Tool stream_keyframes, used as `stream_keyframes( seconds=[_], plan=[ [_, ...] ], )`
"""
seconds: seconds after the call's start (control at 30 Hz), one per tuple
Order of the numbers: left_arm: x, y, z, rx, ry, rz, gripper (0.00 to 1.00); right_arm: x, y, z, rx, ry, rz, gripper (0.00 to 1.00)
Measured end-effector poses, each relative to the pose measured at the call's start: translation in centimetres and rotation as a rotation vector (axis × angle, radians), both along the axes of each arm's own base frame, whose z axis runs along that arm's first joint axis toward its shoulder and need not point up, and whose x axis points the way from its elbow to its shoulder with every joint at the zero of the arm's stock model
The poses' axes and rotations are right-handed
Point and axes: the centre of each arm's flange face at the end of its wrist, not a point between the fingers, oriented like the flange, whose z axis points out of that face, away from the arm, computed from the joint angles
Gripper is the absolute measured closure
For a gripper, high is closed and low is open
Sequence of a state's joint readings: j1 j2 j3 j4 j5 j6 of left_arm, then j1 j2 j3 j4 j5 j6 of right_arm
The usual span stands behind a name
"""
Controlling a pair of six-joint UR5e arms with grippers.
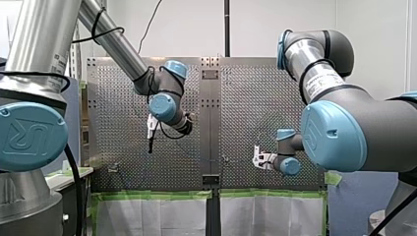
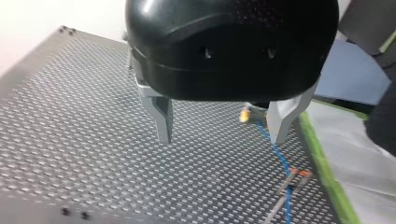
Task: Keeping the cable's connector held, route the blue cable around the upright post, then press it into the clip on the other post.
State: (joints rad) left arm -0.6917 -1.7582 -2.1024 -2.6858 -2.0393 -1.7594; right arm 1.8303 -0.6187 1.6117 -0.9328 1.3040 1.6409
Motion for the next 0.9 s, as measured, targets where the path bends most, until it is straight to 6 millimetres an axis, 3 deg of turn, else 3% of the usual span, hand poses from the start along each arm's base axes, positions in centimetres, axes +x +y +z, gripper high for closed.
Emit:
stream_keyframes(
  seconds=[0.53,0.9],
  plan=[
    [-1.2,0.6,6.7,-0.097,-0.115,-0.005,0.0,0.7,-0.4,0.5,-0.029,0.024,0.019,1.0],
    [-1.3,0.7,7.3,-0.107,-0.126,-0.006,0.0,0.7,-0.4,0.5,-0.028,0.028,0.021,1.0]
  ],
)
